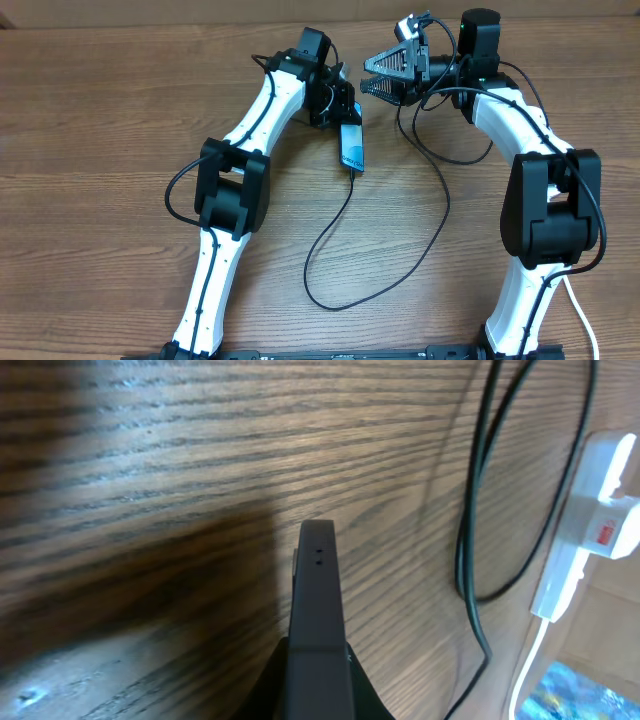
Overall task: Plug charger to phone and switch on socket
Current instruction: 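Lower the phone with the left gripper toward the table center, then lay the phone flat on the table with the left gripper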
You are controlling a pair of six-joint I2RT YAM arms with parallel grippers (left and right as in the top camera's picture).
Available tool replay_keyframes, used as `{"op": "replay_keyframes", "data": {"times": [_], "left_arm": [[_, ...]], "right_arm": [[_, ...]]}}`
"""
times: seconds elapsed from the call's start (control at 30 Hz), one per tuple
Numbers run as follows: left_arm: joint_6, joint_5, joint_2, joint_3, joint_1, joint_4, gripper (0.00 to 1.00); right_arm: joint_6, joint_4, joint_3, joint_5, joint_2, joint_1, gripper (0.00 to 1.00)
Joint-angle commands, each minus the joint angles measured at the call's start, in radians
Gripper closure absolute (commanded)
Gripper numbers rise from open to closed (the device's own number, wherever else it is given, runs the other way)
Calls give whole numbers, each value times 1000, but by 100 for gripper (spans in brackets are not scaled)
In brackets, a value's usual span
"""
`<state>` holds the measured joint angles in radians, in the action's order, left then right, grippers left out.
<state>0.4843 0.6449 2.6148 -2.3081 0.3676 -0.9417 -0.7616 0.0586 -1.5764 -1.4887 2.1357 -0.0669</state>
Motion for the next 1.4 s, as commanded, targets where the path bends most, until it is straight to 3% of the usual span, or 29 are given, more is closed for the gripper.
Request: {"op": "replay_keyframes", "data": {"times": [0.0,0.67,0.93,1.37], "left_arm": [[48,-54,9,-10,8,6,96],[116,-136,14,-10,9,-25,96],[145,-155,14,-10,9,-30,79],[144,-162,14,-10,9,-57,69]], "right_arm": [[11,-6,-6,-18,-7,1,0],[11,-9,-6,-24,-7,1,0],[11,-9,-6,-24,-7,1,0],[11,-9,-6,-24,-7,1,0]]}}
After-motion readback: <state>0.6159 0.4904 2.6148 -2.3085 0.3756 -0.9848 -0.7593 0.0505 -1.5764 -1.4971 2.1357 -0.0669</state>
